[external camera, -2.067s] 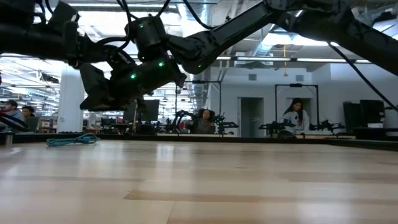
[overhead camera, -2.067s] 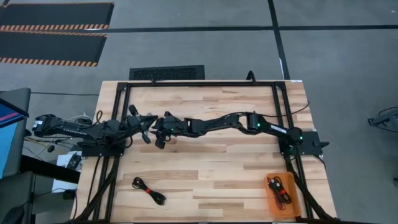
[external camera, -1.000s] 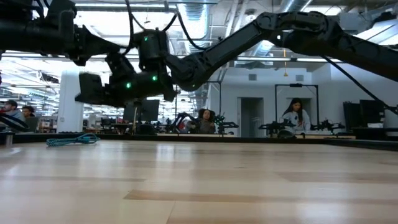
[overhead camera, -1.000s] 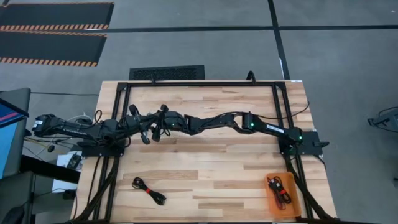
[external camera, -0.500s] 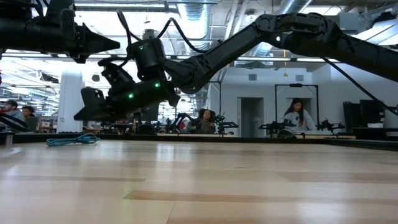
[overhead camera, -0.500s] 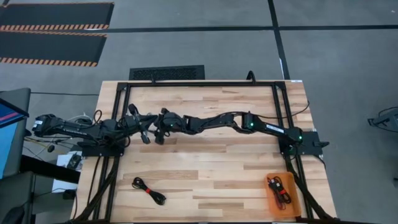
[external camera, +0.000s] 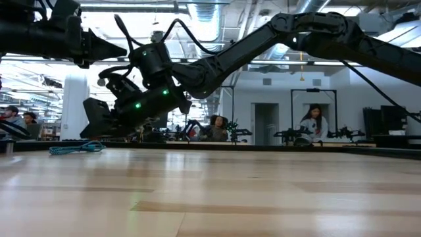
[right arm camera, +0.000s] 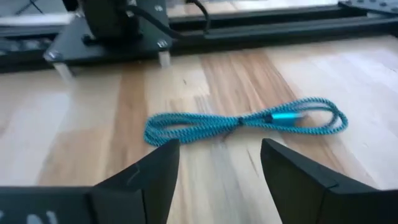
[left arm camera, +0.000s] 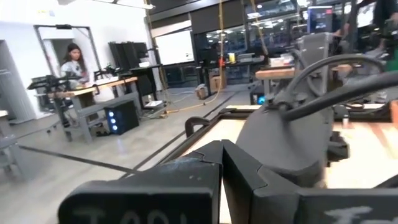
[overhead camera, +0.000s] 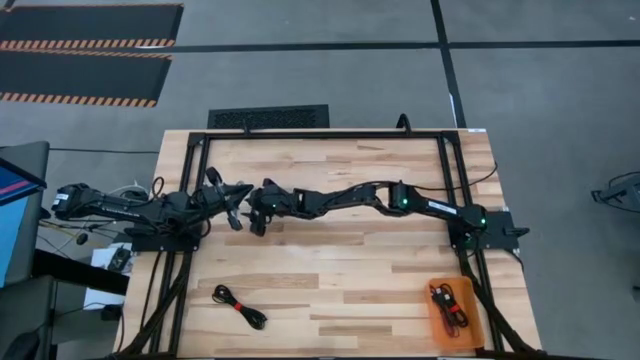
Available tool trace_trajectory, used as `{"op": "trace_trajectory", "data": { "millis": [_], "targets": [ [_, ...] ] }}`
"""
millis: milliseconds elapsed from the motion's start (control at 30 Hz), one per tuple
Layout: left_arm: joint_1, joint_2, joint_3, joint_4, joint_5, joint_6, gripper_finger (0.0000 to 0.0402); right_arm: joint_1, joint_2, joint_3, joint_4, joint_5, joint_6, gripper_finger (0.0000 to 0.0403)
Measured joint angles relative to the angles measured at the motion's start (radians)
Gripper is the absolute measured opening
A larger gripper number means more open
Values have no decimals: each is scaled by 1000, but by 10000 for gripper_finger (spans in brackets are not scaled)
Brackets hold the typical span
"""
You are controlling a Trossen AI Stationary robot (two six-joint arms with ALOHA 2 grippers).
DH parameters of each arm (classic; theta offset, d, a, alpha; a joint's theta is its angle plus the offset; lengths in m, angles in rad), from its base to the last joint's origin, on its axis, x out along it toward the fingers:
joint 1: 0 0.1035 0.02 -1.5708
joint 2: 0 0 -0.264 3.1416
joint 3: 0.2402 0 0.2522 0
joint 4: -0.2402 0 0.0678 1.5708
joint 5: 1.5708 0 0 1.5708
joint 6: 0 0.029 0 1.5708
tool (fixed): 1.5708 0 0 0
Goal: Pick and place USB-C Cables
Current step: Put the black charger cable into the orange bin
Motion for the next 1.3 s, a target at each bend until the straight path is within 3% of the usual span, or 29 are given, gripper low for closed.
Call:
{"op": "trace_trajectory", "data": {
  "millis": [233,467,800,1033,1300],
  "targets": [
    [0,0,0,-13,-5,-4,0,-3,0,0,-89,-7,50,215],
    [0,0,0,-59,-8,-8,0,65,-30,-1,-150,-210,126,181],
    [0,0,0,-109,-11,-23,0,190,-100,1,-288,-253,63,135],
    [0,0,-5,-140,-80,-7,0,258,-99,0,-374,-292,38,127],
    [0,0,-6,-251,-79,-93,0,241,-97,0,-278,-283,37,128]
  ]
}}
